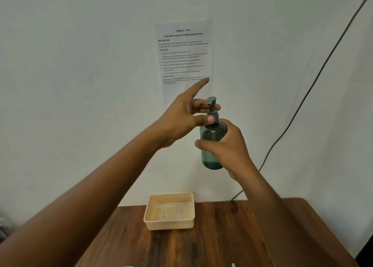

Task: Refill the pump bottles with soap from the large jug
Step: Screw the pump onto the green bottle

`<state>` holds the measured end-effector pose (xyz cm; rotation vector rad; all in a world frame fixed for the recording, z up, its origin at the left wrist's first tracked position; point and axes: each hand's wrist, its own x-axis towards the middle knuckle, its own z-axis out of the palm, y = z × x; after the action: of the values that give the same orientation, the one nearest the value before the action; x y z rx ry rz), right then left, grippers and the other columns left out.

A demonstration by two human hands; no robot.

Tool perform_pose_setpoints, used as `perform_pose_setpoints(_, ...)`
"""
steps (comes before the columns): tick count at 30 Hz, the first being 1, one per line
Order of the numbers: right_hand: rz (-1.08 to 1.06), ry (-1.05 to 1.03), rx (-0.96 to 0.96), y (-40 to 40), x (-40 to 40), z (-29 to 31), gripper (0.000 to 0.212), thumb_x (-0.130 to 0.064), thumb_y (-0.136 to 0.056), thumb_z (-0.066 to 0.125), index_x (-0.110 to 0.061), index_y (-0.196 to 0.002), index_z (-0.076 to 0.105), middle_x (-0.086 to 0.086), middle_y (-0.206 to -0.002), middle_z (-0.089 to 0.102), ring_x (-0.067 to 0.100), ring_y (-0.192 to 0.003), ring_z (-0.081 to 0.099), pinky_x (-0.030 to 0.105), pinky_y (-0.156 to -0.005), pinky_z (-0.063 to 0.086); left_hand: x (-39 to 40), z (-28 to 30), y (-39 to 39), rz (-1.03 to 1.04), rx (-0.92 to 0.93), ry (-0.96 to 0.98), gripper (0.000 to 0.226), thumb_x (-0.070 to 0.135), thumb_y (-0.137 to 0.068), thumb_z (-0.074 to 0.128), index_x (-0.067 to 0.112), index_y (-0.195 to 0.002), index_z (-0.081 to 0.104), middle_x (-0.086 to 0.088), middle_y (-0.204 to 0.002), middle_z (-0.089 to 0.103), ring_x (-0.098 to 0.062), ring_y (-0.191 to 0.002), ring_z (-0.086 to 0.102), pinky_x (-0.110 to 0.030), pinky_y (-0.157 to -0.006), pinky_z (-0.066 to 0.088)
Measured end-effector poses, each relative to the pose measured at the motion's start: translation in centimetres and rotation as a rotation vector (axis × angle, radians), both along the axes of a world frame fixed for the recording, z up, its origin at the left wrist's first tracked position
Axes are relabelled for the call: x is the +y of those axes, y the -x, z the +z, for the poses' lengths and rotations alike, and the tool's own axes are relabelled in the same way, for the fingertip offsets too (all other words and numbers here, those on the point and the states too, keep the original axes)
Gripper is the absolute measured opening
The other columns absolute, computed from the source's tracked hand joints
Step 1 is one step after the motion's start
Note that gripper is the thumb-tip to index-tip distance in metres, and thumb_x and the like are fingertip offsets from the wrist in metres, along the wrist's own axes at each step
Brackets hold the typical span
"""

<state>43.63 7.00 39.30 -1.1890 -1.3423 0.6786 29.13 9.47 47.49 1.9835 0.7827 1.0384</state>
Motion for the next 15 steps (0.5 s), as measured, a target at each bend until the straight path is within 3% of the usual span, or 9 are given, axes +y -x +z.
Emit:
perform_pose_setpoints(3, -0.009, -0.019, -0.011, 0.5, -0.1, 0.2, 0.062, -0.030, -0.071, 0.088, -0.035, -0.121, 0.052, -0.021, -0.108, 0.058, 0.001, -0.093, 0.056, 0.016, -0.068, 0.044, -0.4, -0.5, -0.8, 0.210, -0.007, -0.128, 0.089, 0.020, -0.078, 0.090, 0.028, -0.152, 0.041, 0.000, -0.098, 0.067, -0.010, -0.091, 0.068, -0.020, -0.086, 0.058)
perform_pose_setpoints(6, 0.004, -0.027, -0.014, 0.8, -0.3, 0.4, 0.063, -0.029, -0.071, 0.088, -0.036, -0.122, 0.053, -0.020, -0.109, 0.059, 0.000, -0.093, 0.057, 0.015, -0.070, 0.044, -0.7, -0.7, -1.2, 0.256, -0.042, -0.171, 0.089, 0.014, -0.073, 0.092, 0.027, -0.148, 0.046, -0.006, -0.092, 0.065, -0.018, -0.087, 0.069, -0.025, -0.087, 0.061)
perform_pose_setpoints(10, 0.031, -0.001, -0.001, 0.2, -0.5, 0.5, 0.059, -0.028, -0.069, 0.088, -0.032, -0.119, 0.056, -0.016, -0.110, 0.062, 0.010, -0.098, 0.061, 0.022, -0.070, 0.050, -0.5, 0.2, -0.2, 0.004, -0.115, 0.048, 0.097, -0.014, -0.082, 0.076, 0.022, -0.159, 0.030, -0.016, -0.108, 0.077, -0.024, -0.101, 0.077, -0.036, -0.095, 0.061)
perform_pose_setpoints(13, 0.060, 0.004, 0.015, 0.0, -0.7, 0.7, 0.065, -0.025, -0.069, 0.089, -0.030, -0.126, 0.057, -0.010, -0.115, 0.065, 0.015, -0.103, 0.062, 0.031, -0.080, 0.056, -0.2, 0.8, 0.3, -0.174, -0.108, 0.179, 0.098, -0.020, -0.089, 0.063, 0.022, -0.164, 0.015, -0.023, -0.118, 0.074, -0.034, -0.110, 0.074, -0.035, -0.098, 0.058)
perform_pose_setpoints(15, 0.065, -0.003, 0.022, -0.1, -0.8, 0.7, 0.061, -0.025, -0.070, 0.088, -0.029, -0.122, 0.058, -0.009, -0.114, 0.065, 0.016, -0.103, 0.063, 0.031, -0.078, 0.055, -0.2, 0.7, 0.3, -0.195, -0.112, 0.205, 0.100, -0.018, -0.090, 0.063, 0.025, -0.164, 0.012, -0.021, -0.123, 0.073, -0.031, -0.114, 0.072, -0.035, -0.099, 0.058)
